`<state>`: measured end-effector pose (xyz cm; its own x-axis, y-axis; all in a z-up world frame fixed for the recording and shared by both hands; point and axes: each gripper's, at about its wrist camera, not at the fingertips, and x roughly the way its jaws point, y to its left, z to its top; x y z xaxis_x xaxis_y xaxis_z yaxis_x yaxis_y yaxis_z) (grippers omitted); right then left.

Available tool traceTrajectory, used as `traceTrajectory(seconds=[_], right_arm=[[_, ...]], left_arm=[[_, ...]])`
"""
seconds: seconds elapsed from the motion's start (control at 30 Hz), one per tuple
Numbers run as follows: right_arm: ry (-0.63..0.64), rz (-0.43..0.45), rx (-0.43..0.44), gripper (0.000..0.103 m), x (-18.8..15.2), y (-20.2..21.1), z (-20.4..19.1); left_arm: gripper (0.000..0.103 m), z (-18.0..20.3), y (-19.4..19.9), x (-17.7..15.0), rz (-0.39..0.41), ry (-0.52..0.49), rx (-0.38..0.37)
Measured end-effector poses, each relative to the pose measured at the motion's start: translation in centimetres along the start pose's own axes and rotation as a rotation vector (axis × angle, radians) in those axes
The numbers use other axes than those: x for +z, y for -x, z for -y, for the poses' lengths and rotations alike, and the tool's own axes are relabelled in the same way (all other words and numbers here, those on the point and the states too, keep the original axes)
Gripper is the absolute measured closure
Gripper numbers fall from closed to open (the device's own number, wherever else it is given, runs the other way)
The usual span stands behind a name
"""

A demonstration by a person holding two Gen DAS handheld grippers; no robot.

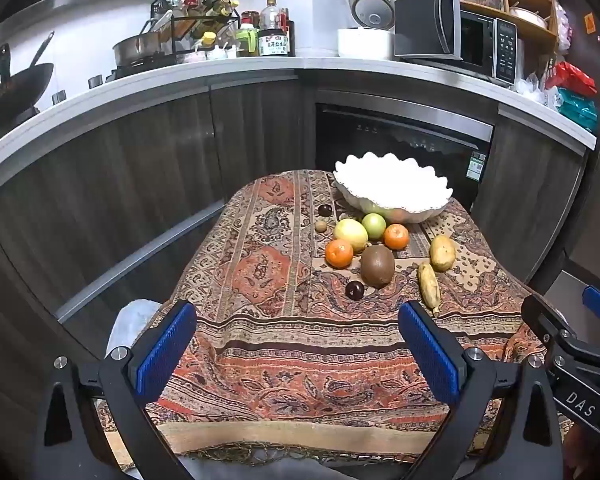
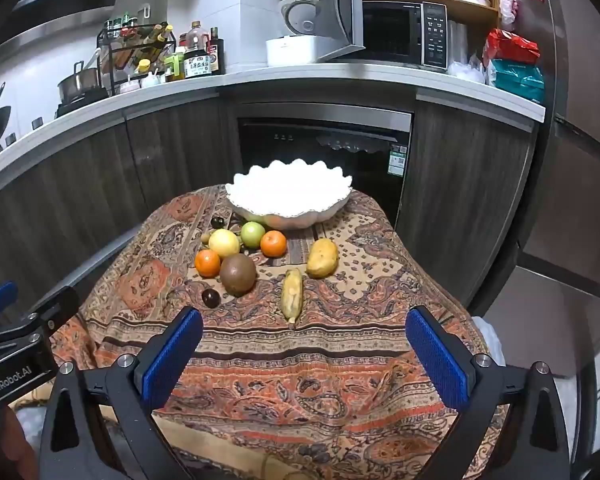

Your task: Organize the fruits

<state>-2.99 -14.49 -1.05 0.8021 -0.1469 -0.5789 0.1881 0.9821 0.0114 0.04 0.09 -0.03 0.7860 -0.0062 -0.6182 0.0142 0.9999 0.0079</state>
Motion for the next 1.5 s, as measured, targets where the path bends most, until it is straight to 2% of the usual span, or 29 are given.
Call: traceTrajectory(seconds=[1.5], right_arm=[[-0.004,0.002,-0.001,0.000,-0.03,-0.09,0.22]], left_arm=[[0.000,0.10,0.00,-0.03,0.001,-0.013,0.001]])
